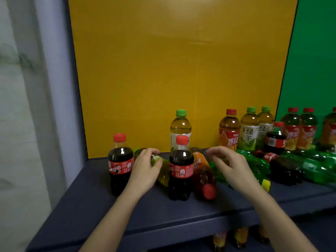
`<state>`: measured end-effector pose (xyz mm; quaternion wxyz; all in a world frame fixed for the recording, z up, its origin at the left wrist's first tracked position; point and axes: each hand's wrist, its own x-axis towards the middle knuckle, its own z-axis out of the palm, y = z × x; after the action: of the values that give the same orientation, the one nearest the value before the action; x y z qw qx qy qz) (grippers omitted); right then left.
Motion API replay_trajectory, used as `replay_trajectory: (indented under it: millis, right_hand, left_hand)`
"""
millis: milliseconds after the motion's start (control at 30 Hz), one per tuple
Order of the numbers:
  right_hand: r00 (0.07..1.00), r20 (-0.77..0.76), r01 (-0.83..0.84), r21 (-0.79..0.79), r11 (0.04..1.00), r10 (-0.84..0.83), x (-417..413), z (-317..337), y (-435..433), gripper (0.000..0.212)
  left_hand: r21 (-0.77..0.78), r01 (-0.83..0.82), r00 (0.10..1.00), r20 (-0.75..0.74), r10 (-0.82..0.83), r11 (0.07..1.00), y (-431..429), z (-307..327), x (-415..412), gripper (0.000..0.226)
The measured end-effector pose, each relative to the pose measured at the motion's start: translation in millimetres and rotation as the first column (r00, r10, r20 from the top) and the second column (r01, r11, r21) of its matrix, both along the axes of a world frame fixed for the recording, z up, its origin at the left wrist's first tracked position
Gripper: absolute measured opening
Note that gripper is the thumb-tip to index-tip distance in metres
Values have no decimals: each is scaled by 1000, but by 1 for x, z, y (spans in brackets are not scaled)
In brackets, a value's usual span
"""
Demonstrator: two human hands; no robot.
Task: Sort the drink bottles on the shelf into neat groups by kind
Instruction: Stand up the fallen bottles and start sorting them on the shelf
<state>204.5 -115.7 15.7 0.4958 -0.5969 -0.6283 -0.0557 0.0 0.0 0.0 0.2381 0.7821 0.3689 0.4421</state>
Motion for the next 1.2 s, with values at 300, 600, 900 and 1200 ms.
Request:
replay_trajectory:
  millis: [300,600,900,1200]
  right_hand:
    - [867,393,-124,-425,897,306,36,11,35,55]
    - [591,646,-68,-556,828,483,44,6,40,78]
    - [555,701,-136,-454,881,447,45,4,36,68]
    - [794,350,-352,-402,845,497,57,24,39,73]
  left_hand:
    - [-335,-377,916,-273,294,863,36,-1,33,83]
    - [-538,-425,904,-218,367,728,69,5,45,115]
    - [-620,-341,922,-75,380,706,85,1,49,97]
    - [-357,-263,905,232,358,897,74,17,46,79]
